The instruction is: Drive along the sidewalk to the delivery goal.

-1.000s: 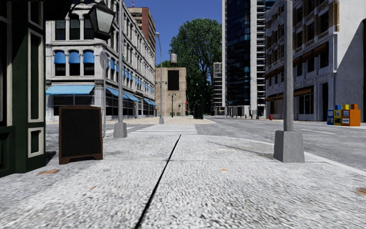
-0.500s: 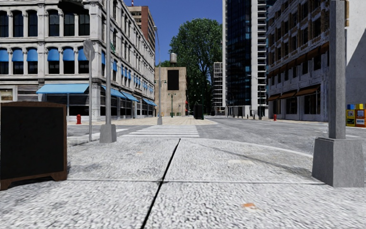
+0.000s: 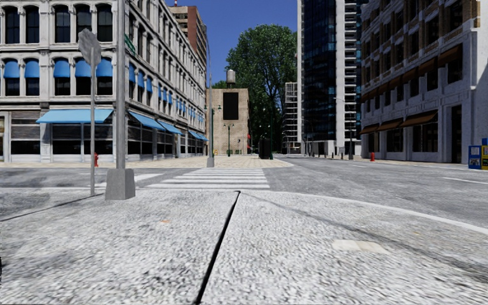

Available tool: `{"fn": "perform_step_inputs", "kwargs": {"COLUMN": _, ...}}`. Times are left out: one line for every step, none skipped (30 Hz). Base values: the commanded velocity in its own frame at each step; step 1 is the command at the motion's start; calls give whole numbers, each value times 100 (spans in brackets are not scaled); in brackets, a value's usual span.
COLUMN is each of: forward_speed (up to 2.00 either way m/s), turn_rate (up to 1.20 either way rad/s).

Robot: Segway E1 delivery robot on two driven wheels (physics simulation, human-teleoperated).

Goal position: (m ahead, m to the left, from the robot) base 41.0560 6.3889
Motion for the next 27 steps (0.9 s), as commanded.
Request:
{"fn": "perform_step_inputs", "kwargs": {"forward_speed": 200, "turn_rate": 0}}
{"fn": "perform_step_inputs", "kwargs": {"forward_speed": 200, "turn_rate": 0}}
{"fn": "perform_step_inputs", "kwargs": {"forward_speed": 200, "turn_rate": 0}}
{"fn": "perform_step_inputs", "kwargs": {"forward_speed": 200, "turn_rate": 0}}
{"fn": "perform_step_inputs", "kwargs": {"forward_speed": 200, "turn_rate": 0}}
{"fn": "perform_step_inputs", "kwargs": {"forward_speed": 200, "turn_rate": 0}}
{"fn": "perform_step_inputs", "kwargs": {"forward_speed": 200, "turn_rate": 0}}
{"fn": "perform_step_inputs", "kwargs": {"forward_speed": 200, "turn_rate": 0}}
{"fn": "perform_step_inputs", "kwargs": {"forward_speed": 200, "turn_rate": 0}}
{"fn": "perform_step_inputs", "kwargs": {"forward_speed": 200, "turn_rate": 0}}
{"fn": "perform_step_inputs", "kwargs": {"forward_speed": 200, "turn_rate": 0}}
{"fn": "perform_step_inputs", "kwargs": {"forward_speed": 200, "turn_rate": 0}}
{"fn": "perform_step_inputs", "kwargs": {"forward_speed": 200, "turn_rate": 0}}
{"fn": "perform_step_inputs", "kwargs": {"forward_speed": 200, "turn_rate": 0}}
{"fn": "perform_step_inputs", "kwargs": {"forward_speed": 200, "turn_rate": 0}}
{"fn": "perform_step_inputs", "kwargs": {"forward_speed": 200, "turn_rate": 0}}
{"fn": "perform_step_inputs", "kwargs": {"forward_speed": 200, "turn_rate": 0}}
{"fn": "perform_step_inputs", "kwargs": {"forward_speed": 200, "turn_rate": 0}}
{"fn": "perform_step_inputs", "kwargs": {"forward_speed": 200, "turn_rate": 0}}
{"fn": "perform_step_inputs", "kwargs": {"forward_speed": 200, "turn_rate": 0}}
{"fn": "perform_step_inputs", "kwargs": {"forward_speed": 200, "turn_rate": 0}}
{"fn": "perform_step_inputs", "kwargs": {"forward_speed": 200, "turn_rate": 0}}
{"fn": "perform_step_inputs", "kwargs": {"forward_speed": 200, "turn_rate": 0}}
{"fn": "perform_step_inputs", "kwargs": {"forward_speed": 200, "turn_rate": 0}}
{"fn": "perform_step_inputs", "kwargs": {"forward_speed": 200, "turn_rate": 0}}
{"fn": "perform_step_inputs", "kwargs": {"forward_speed": 200, "turn_rate": 0}}
{"fn": "perform_step_inputs", "kwargs": {"forward_speed": 200, "turn_rate": 0}}
